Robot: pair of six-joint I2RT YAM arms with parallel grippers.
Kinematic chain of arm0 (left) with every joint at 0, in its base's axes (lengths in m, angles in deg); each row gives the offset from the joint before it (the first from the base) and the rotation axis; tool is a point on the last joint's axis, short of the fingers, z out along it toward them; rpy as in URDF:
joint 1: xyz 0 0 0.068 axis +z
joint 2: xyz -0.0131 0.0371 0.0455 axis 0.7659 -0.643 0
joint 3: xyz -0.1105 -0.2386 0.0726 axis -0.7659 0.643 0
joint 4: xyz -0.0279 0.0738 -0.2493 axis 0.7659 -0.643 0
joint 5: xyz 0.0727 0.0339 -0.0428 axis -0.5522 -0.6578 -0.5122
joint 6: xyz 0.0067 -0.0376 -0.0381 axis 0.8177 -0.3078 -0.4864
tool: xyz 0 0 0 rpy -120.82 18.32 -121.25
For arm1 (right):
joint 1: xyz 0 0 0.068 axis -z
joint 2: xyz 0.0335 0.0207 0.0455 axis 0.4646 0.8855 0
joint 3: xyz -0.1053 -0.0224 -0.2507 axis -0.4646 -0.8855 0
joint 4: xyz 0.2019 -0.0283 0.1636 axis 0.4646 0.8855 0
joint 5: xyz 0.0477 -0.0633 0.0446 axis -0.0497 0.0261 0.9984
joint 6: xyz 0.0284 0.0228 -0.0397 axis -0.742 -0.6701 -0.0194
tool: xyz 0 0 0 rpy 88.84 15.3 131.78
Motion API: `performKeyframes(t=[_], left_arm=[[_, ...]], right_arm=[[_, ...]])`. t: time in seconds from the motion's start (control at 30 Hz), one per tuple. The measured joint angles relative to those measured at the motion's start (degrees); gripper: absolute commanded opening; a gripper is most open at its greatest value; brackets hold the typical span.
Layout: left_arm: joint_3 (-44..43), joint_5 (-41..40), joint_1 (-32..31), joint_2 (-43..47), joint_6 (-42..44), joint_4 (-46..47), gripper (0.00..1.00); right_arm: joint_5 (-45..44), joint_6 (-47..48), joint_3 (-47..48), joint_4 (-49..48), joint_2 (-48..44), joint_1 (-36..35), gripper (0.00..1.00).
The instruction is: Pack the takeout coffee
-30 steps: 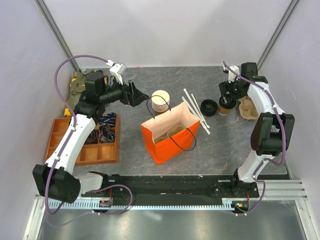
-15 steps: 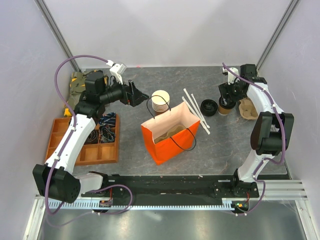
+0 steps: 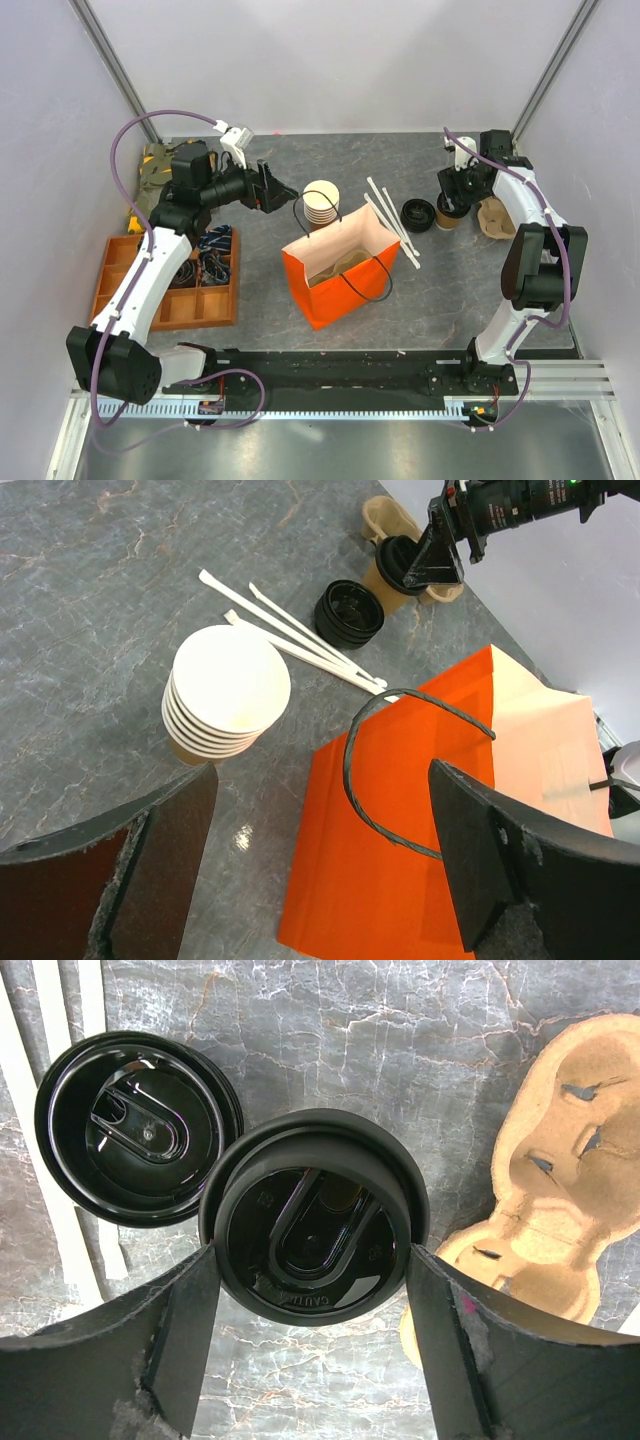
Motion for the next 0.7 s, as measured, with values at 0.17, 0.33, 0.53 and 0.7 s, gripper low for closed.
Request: performKeyframes(t=[0.17,0.33,0.53,0.7], left_arm=[[0.0,0.0,0.0,0.0,0.02,-0.04,0.89],[0.0,0.22,0.0,0.04,0.09,-0.33,0.89],[0.0,1.2,0.0,0.52,1.46,-1.6,0.87],[0.0,2.78,0.0,2.27,4.39,-3.72,0.87]], right_arm=[[0.0,-0.02,-0.2,-0.48,-0.09,0.0,0.66],[0.0,-0.02,-0.48,-0.5,-0.44,0.0,0.61],[0.0,-0.02,-0.42,0.5,-1.05,0.0,0.56],[0.63,-0.13,2.58,3.85,-1.75,0.02,0.56]])
